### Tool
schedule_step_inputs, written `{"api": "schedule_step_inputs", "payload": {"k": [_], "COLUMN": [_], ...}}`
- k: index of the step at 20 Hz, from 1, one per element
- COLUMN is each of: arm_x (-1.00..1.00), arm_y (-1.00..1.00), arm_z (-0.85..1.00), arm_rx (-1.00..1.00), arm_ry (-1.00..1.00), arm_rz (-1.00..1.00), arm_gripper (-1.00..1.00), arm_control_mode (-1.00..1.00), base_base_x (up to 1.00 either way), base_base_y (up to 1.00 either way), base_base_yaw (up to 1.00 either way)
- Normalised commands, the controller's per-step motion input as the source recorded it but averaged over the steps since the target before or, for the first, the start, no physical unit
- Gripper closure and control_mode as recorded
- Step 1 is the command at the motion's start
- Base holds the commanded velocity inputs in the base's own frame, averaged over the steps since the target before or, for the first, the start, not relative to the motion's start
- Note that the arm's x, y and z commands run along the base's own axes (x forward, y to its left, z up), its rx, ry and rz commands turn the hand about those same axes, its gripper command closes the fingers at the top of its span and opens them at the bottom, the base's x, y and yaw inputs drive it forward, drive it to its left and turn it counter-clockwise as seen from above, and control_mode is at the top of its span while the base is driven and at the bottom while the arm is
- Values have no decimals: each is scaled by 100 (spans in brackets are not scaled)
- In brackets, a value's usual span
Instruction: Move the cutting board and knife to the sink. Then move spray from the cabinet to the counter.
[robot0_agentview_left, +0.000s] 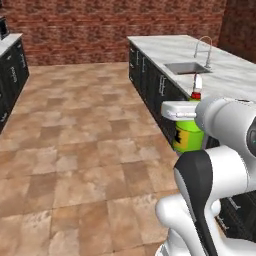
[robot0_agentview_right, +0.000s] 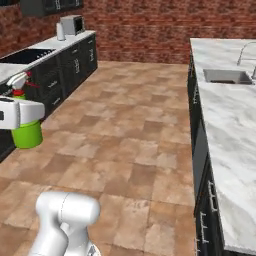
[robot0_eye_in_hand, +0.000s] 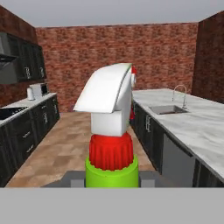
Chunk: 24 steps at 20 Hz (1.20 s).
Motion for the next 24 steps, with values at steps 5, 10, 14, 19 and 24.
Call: {"api": "schedule_step_inputs", "payload": {"k": [5, 10, 14, 19, 24], "arm_x": [0, 0, 0, 0, 0], "arm_y": [0, 0, 0, 0, 0], "arm_z": [0, 0, 0, 0, 0], "arm_rx": [0, 0, 0, 0, 0], "arm_ry": [0, 0, 0, 0, 0], "arm_rz": [0, 0, 0, 0, 0], "arm_gripper": [100, 100, 100, 100, 100], "arm_control_mode": [100, 100, 100, 100, 100], "base_base_x": [100, 100, 100, 100, 86], "base_base_y": [72, 80, 86, 89, 85], "base_base_yaw": [-79, -78, -76, -76, -79]}}
